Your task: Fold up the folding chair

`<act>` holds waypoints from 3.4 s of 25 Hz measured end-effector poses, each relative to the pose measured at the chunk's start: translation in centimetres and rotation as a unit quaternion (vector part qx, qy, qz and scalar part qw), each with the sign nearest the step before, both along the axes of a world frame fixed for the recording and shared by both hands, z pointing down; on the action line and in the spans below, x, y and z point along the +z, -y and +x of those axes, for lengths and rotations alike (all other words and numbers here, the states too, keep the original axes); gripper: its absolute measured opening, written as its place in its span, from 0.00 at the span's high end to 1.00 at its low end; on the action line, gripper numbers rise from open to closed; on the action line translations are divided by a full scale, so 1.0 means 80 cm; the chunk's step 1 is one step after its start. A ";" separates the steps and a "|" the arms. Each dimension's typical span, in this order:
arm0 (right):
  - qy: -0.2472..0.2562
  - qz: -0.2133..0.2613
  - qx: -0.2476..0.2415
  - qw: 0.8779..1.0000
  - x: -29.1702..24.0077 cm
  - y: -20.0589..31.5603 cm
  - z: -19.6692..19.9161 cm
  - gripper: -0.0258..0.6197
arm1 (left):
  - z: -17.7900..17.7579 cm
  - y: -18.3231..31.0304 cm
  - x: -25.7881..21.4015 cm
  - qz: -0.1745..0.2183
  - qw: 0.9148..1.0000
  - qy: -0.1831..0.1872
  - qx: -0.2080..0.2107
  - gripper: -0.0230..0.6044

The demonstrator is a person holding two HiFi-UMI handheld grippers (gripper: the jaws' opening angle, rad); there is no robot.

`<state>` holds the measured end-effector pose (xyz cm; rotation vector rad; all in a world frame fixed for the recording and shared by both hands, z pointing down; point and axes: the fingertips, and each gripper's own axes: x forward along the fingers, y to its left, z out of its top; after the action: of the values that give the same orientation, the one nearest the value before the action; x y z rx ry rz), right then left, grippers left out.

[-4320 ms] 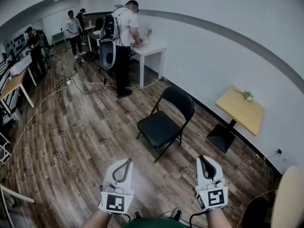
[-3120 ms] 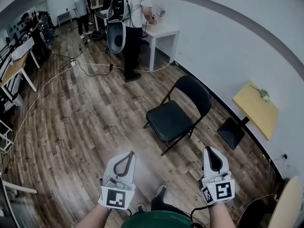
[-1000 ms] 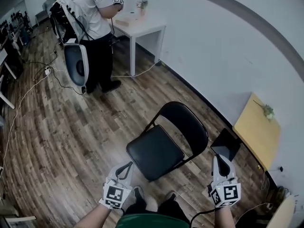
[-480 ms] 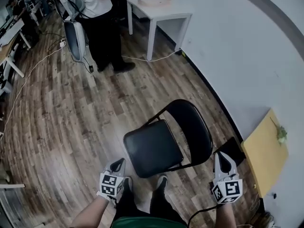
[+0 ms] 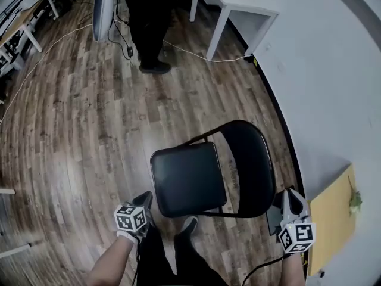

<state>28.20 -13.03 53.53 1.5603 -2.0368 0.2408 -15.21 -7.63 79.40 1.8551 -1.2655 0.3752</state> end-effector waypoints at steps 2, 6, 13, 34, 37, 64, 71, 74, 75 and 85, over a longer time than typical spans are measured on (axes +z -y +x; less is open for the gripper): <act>0.009 -0.004 0.004 1.000 0.011 0.010 0.009 0.96 | 0.000 -0.009 0.036 -0.024 1.000 -0.010 -0.006 0.94; 0.088 -0.006 0.037 0.995 0.031 0.028 0.020 0.96 | 0.004 -0.015 0.097 -0.071 0.996 -0.048 0.004 0.94; 0.082 -0.004 0.061 0.995 0.056 0.034 0.017 0.92 | 0.019 -0.010 0.162 -0.115 0.984 -0.121 0.056 0.67; 0.054 -0.049 0.064 0.995 0.141 0.050 0.029 0.55 | 0.047 -0.050 0.373 -0.236 0.930 -0.277 0.050 0.25; 0.064 -0.066 0.082 0.992 0.159 0.055 0.036 0.50 | 0.051 -0.040 0.379 -0.228 0.930 -0.286 0.046 0.25; 0.211 -0.202 0.036 0.956 0.196 0.041 -0.003 0.77 | 0.094 -0.034 0.334 -0.249 0.934 -0.258 0.002 0.29; 0.204 -0.204 0.016 0.957 0.141 0.032 -0.033 0.82 | 0.124 -0.022 0.255 -0.254 0.934 -0.251 -0.009 0.29; 0.188 -0.198 0.017 0.962 0.119 0.029 -0.032 0.82 | 0.146 -0.019 0.215 -0.247 0.940 -0.234 -0.019 0.29; 0.184 -0.195 0.018 0.963 0.112 0.029 -0.030 0.82 | 0.154 -0.015 0.201 -0.243 0.942 -0.231 -0.021 0.29; 0.158 -0.187 0.013 0.969 0.050 0.037 -0.009 0.83 | 0.262 0.028 0.055 -0.211 0.946 -0.241 -0.039 0.29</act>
<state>27.44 -16.01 57.54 1.3772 -2.0494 0.8806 5.73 -9.85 83.77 1.4097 -0.8393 0.1190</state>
